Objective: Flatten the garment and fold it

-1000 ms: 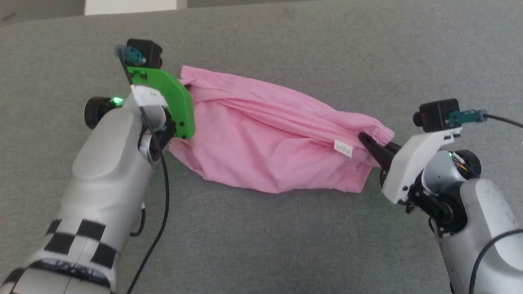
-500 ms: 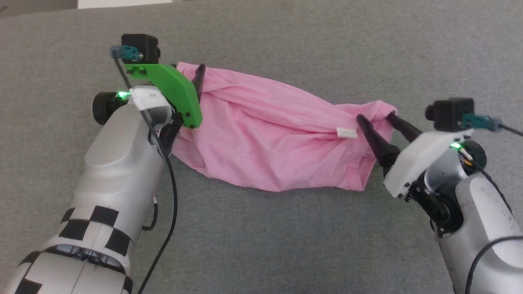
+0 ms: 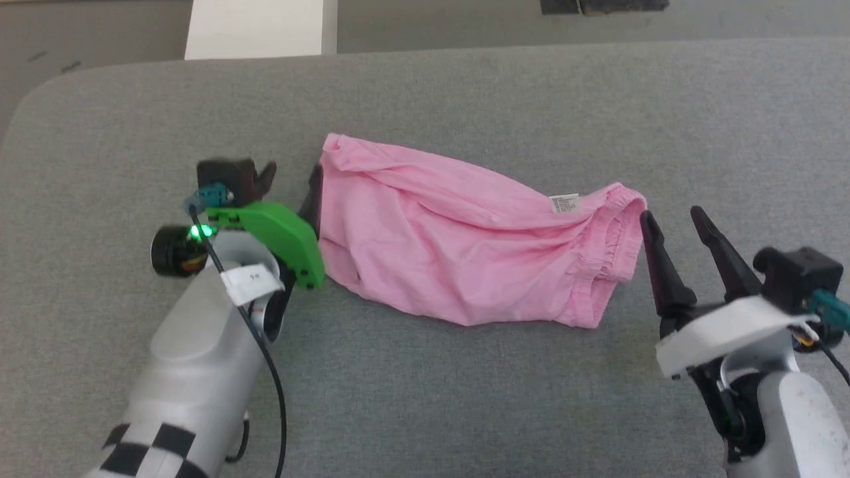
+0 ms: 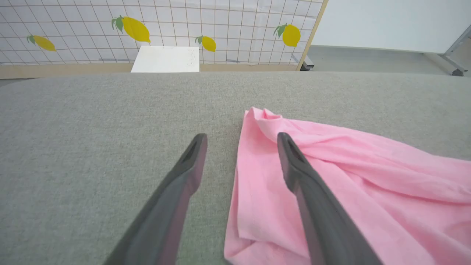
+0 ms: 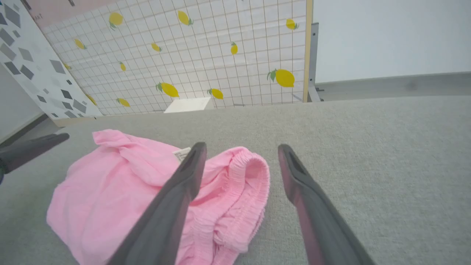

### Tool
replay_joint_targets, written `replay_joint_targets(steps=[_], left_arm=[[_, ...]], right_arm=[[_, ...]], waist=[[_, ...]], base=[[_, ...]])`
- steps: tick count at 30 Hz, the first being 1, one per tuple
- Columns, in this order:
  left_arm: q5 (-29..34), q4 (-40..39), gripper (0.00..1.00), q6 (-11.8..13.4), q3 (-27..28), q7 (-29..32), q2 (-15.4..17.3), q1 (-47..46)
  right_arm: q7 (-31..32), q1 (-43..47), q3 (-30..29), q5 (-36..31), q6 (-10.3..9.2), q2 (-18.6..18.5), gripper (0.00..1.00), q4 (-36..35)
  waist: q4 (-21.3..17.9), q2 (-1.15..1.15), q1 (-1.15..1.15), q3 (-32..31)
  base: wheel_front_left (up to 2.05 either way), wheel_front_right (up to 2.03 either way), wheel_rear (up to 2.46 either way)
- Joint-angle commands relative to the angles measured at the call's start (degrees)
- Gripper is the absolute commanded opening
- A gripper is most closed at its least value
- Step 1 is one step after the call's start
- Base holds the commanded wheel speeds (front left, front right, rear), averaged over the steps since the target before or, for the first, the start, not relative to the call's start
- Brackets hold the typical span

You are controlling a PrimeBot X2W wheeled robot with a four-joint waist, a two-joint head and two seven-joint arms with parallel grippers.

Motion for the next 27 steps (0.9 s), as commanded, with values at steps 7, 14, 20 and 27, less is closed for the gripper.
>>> replay_joint_targets(steps=[7, 14, 20, 27], left_arm=[[-1.99, -3.61, 1.00, -1.71, -1.61, 11.66, 3.64, 5.06], [-4.61, -4.45, 1.00, -3.44, -3.23, 25.13, 7.06, 4.81], [-8.17, -2.80, 1.00, -4.45, -4.99, 37.72, 8.82, 5.75], [-13.25, -7.71, 0.00, -5.00, -10.21, 48.99, 9.17, 9.11]], right_arm=[[1.12, 7.99, -0.36, -3.86, -0.10, 2.30, 1.00, -9.32], [3.89, 12.42, -0.35, -4.65, -0.10, 3.30, 1.00, -14.68], [4.56, 13.73, -0.26, -4.74, -0.10, 3.60, 1.00, -16.35], [4.98, 14.04, -0.53, -4.39, -0.10, 3.73, 1.00, -16.71]], waist=[[-1.84, 0.38, 0.00, -2.26], [-5.50, 0.38, 0.00, -1.23], [-8.37, 0.38, 0.00, -0.06], [-9.37, 0.38, 0.00, 1.14]], base=[[0.00, 0.00, 0.00], [0.00, 0.00, 0.00], [0.00, 0.00, 0.00], [0.00, 0.00, 0.00]])
